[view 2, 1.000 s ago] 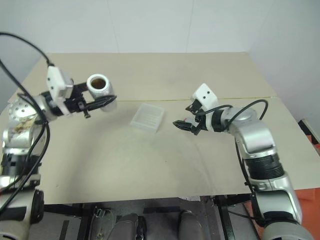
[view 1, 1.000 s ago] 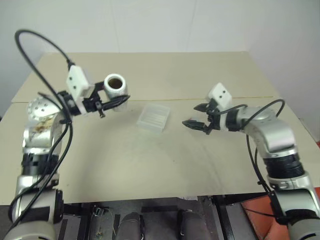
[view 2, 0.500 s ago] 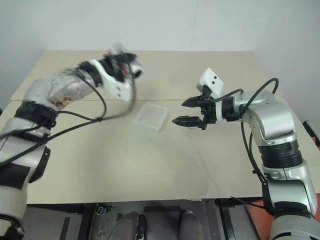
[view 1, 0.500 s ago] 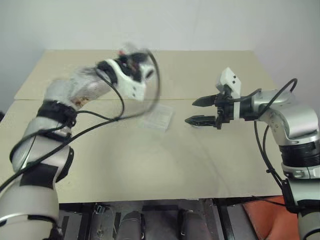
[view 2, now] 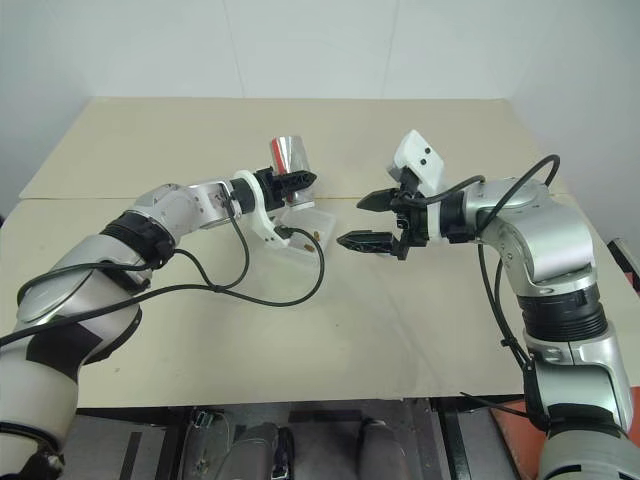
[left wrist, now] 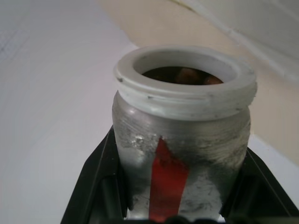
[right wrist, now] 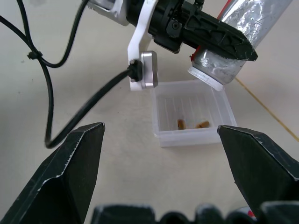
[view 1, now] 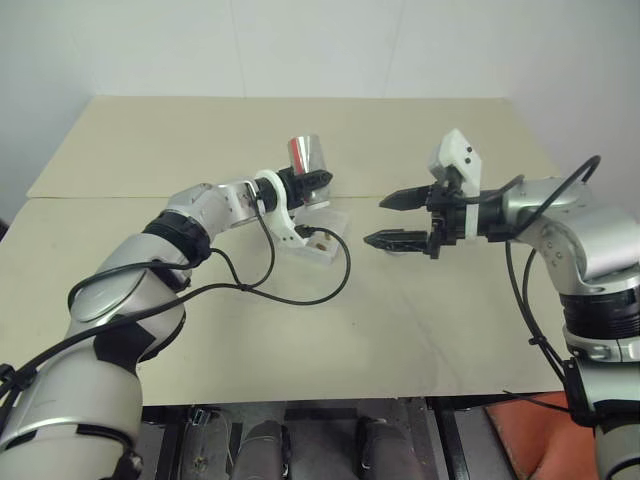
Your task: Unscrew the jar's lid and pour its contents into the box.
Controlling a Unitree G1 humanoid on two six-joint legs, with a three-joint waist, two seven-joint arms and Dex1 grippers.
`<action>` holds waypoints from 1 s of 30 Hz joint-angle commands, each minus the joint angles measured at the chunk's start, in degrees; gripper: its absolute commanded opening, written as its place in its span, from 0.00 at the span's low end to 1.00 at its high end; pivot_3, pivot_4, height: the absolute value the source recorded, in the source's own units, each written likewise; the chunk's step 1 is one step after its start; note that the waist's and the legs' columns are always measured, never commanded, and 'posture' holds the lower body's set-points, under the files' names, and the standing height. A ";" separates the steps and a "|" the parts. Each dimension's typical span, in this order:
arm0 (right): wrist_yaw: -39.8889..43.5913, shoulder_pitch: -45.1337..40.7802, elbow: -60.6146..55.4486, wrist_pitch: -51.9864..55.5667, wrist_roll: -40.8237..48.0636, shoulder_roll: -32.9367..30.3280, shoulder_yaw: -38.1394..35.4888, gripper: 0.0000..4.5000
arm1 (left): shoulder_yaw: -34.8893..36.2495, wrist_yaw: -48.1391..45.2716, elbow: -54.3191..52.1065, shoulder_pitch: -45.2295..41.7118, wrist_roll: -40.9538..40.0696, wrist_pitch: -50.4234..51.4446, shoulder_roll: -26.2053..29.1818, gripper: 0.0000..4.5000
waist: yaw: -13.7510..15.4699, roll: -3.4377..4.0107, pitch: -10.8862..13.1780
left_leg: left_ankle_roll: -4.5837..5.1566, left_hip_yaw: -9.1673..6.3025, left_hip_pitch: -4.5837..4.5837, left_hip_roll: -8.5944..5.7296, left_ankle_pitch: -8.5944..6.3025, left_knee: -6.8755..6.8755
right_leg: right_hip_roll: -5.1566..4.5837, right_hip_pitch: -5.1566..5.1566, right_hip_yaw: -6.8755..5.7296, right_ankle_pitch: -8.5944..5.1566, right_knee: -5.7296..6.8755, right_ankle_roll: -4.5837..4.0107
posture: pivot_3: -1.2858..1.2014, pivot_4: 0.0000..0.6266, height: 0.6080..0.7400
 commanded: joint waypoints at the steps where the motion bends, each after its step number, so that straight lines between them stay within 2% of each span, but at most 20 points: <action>1: -0.92 -0.12 -1.86 0.20 1.17 -0.27 -2.11 0.99 | 1.10 0.61 -0.01 -1.37 -1.95 -0.60 0.90 0.43 | -0.02 0.00 0.00 | 0.00 0.00 0.00 0.00 0.00 0.01 | 0.00 0.00 0.00 0.00 0.02 0.00 | 0.52 0.24 1.00; 3: -1.25 -0.03 -1.86 0.13 1.27 -0.25 -1.89 0.99 | 2.47 -0.26 -0.30 -0.68 -4.25 -1.78 1.65 0.43 | -0.04 0.00 0.00 | -0.01 0.00 0.01 0.00 0.00 0.02 | 0.00 0.00 0.01 0.00 0.05 0.00 | 0.52 0.24 1.00; 6: -1.40 -0.09 -1.72 0.05 1.48 -0.26 -1.59 0.99 | 7.43 -3.81 -0.57 1.62 -11.96 -5.00 3.62 0.43 | -0.14 0.00 0.00 | -0.01 0.00 0.01 0.01 0.00 0.03 | -0.01 -0.01 0.01 0.00 0.06 0.00 | 0.52 0.24 1.00; 11: -1.09 -0.23 -1.25 -0.21 1.72 -0.30 -1.43 0.99 | 18.25 -13.50 -1.47 6.72 -27.87 -9.57 6.38 0.43 | -0.32 0.00 0.00 | -0.03 0.02 0.03 0.02 0.02 0.05 | -0.02 -0.03 0.01 0.00 0.11 0.00 | 0.52 0.24 1.00; 13: -0.90 -0.26 -0.98 -0.33 1.81 -0.21 -1.43 0.99 | 23.17 -17.90 -2.09 9.29 -35.13 -9.43 6.04 0.43 | -0.19 0.00 0.00 | -0.02 0.02 0.02 0.02 0.02 0.10 | -0.02 -0.02 0.02 0.00 0.12 0.00 | 0.52 0.24 1.00; 14: -0.77 -0.36 -0.85 -0.40 1.85 -0.09 -1.34 0.99 | 26.78 -22.13 -3.13 11.56 -41.46 -9.25 5.11 0.43 | -0.09 0.00 0.00 | -0.02 0.02 0.02 0.02 0.02 0.14 | -0.03 -0.02 0.01 0.00 0.15 0.00 | 0.52 0.24 1.00; 17: -0.62 -0.67 -0.61 -0.52 1.75 0.11 -1.13 0.99 | 37.60 -34.31 -9.88 18.98 -59.77 -2.30 1.38 0.43 | -0.05 0.03 -0.02 | -0.02 0.02 0.02 0.02 0.01 0.23 | -0.06 0.01 0.01 0.00 0.17 0.00 | 0.52 0.24 1.00; 20: -0.35 -0.82 -0.28 -0.79 1.40 -0.12 -0.97 0.99 | 45.75 -39.51 -16.19 24.18 -71.68 5.13 -2.24 0.43 | -0.23 0.03 -0.02 | -0.02 -0.01 -0.02 0.04 0.01 0.37 | -0.06 0.02 0.00 0.00 0.26 0.00 | 0.52 0.24 1.00; 23: -0.38 -0.91 0.06 -0.98 1.12 -0.13 -0.92 0.99 | 52.05 -44.91 -25.21 28.96 -83.08 18.35 -5.98 0.43 | -0.55 0.03 -0.02 | -0.02 -0.03 0.01 0.03 0.01 0.47 | -0.05 0.02 0.01 0.01 0.41 0.00 | 0.52 0.24 1.00; 26: -0.55 -1.10 0.21 -1.05 1.03 0.07 -0.88 0.99 | 55.84 -46.24 -32.53 32.98 -89.36 28.58 -8.43 0.43 | -0.82 0.03 -0.02 | -0.01 -0.07 0.04 0.04 0.01 0.68 | -0.05 0.07 0.05 0.01 0.63 0.00 | 0.52 0.24 1.00; 30: -0.53 -1.05 -0.07 -1.00 1.22 0.03 -0.95 0.99 | 58.36 -44.84 -37.17 36.47 -92.04 35.65 -10.38 0.43 | -0.90 0.02 -0.02 | 0.02 -0.15 0.44 0.04 -0.01 0.77 | -0.05 0.55 0.04 0.01 0.70 0.00 | 0.52 0.24 1.00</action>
